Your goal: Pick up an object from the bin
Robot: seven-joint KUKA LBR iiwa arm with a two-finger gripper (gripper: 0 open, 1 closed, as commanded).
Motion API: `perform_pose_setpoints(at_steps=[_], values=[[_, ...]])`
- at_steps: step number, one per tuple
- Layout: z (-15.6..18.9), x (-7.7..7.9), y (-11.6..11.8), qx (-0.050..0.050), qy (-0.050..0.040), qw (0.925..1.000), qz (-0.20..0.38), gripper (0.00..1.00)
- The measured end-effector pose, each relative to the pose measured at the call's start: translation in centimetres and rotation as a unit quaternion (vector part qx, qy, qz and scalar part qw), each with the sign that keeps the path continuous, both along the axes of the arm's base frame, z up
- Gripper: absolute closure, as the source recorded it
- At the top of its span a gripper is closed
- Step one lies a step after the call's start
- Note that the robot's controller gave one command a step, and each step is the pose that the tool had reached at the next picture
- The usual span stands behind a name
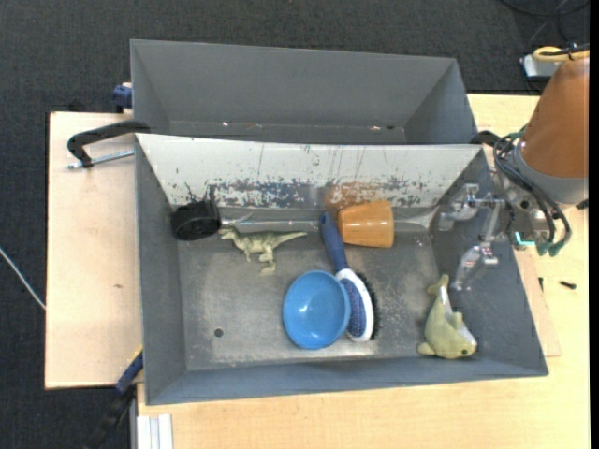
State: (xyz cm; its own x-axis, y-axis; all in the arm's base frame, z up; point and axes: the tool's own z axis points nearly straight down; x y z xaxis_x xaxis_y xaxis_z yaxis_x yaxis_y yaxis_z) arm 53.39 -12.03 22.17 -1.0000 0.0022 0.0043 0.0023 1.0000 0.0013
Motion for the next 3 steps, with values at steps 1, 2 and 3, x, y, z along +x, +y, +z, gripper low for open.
perform_pose_setpoints(at_steps=[1,2,3], values=[[-8.2,6.6,2.5,0.001,-0.0034,0.9992,0.041,0.00],[-14.0,7.5,3.5,-0.005,-0.0175,0.9979,0.062,0.00],[-10.6,6.3,9.7,0.000,-0.0110,0.9995,0.031,0.00]])
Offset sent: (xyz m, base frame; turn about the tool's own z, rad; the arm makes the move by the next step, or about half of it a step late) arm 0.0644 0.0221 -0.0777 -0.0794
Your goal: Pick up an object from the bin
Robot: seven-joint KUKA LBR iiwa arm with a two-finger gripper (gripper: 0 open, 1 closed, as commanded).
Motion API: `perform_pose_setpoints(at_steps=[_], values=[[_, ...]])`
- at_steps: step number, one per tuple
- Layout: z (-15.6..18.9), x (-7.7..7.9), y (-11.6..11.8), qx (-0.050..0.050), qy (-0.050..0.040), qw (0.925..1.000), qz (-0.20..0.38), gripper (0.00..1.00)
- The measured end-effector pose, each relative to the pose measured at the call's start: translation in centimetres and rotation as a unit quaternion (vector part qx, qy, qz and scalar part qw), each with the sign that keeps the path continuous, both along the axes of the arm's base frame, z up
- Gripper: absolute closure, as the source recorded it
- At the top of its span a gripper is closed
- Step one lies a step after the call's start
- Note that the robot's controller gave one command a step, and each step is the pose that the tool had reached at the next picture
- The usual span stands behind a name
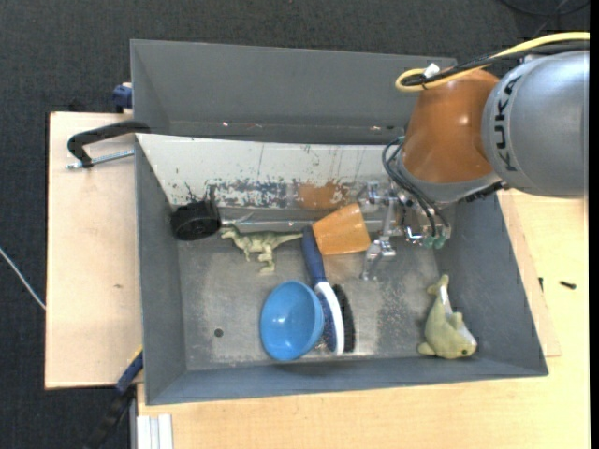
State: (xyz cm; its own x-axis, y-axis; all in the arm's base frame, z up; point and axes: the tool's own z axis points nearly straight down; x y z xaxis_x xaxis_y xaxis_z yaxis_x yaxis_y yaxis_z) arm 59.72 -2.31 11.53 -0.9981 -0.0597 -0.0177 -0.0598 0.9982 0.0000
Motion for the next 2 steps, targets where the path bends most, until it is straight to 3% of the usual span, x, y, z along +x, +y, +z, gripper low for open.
perform_pose_setpoints(at_steps=[1,2], values=[[-2.5,0.5,3.6,-0.001,0.0027,0.9999,-0.013,0.00],[-0.9,-3.0,9.7,0.001,0.0088,0.9867,-0.163,0.00]])
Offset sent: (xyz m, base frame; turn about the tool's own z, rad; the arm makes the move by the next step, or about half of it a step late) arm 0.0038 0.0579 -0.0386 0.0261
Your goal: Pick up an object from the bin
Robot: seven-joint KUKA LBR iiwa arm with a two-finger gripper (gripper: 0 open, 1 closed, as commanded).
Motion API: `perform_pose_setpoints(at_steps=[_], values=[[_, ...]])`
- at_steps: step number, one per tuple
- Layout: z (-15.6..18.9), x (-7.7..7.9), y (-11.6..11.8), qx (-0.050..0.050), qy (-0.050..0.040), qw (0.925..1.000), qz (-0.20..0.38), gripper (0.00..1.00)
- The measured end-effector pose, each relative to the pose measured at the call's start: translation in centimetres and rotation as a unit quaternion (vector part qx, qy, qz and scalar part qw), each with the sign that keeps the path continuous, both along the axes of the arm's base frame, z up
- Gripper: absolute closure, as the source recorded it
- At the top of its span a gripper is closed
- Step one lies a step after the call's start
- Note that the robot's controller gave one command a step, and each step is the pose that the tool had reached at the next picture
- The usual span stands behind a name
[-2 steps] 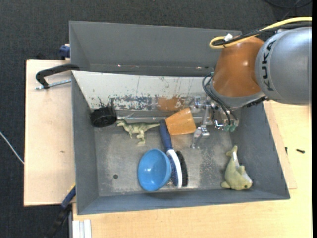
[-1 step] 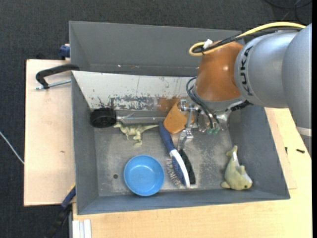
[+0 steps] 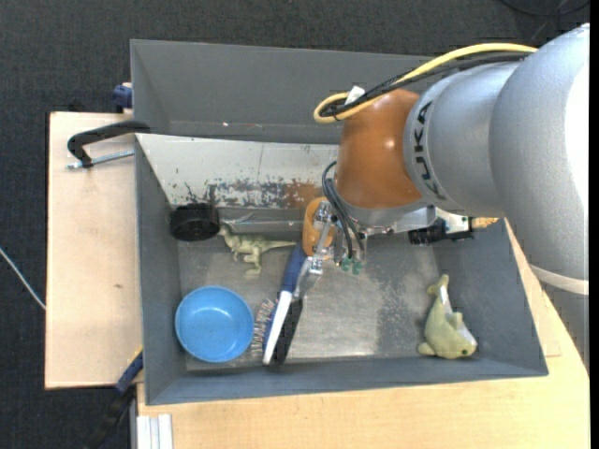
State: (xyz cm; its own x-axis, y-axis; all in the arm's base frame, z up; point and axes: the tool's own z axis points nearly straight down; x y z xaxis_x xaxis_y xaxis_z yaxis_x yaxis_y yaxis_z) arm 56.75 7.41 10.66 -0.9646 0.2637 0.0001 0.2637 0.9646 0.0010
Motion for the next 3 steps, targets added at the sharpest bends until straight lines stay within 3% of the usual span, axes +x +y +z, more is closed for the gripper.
perform_pose_setpoints(at_steps=[1,2,3], values=[[-1.7,1.5,4.8,0.000,-0.0126,0.9984,0.056,0.00],[-1.6,1.5,5.2,0.001,-0.0131,0.9982,0.059,1.00],[7.8,1.5,5.2,0.002,-0.0061,0.9997,-0.022,1.00]])
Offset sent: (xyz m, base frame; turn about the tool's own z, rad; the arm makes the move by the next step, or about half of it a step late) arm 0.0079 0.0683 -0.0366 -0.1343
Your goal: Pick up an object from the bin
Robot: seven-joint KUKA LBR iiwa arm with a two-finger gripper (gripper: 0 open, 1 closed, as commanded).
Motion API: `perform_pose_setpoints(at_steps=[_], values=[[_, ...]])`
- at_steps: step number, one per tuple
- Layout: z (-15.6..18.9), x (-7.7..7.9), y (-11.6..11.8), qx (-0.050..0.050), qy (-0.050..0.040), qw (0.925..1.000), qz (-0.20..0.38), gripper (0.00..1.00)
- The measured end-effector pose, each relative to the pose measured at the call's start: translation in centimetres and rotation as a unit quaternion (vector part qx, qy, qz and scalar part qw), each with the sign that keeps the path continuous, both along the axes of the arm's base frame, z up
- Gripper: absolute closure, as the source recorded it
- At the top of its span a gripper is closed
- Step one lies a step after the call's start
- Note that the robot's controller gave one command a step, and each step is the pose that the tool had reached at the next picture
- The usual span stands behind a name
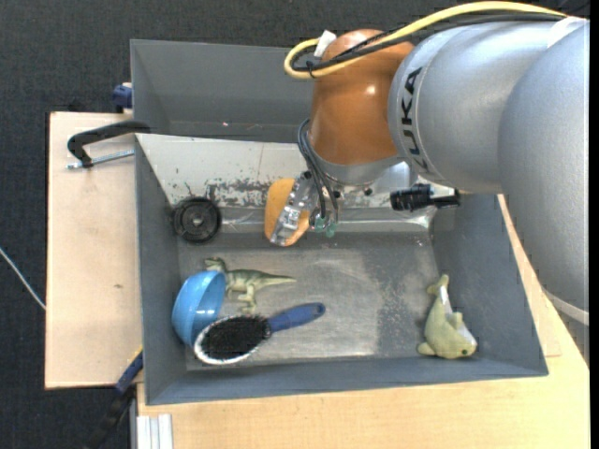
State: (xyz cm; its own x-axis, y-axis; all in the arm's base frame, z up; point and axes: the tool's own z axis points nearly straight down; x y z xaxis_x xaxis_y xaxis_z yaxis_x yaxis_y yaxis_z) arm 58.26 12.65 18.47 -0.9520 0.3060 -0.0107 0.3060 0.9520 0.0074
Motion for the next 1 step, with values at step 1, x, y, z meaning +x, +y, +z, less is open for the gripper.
perform_pose_setpoints(at_steps=[1], values=[[6.94,-0.51,0.06,0.000,-0.0004,1.0000,-0.008,1.00]])
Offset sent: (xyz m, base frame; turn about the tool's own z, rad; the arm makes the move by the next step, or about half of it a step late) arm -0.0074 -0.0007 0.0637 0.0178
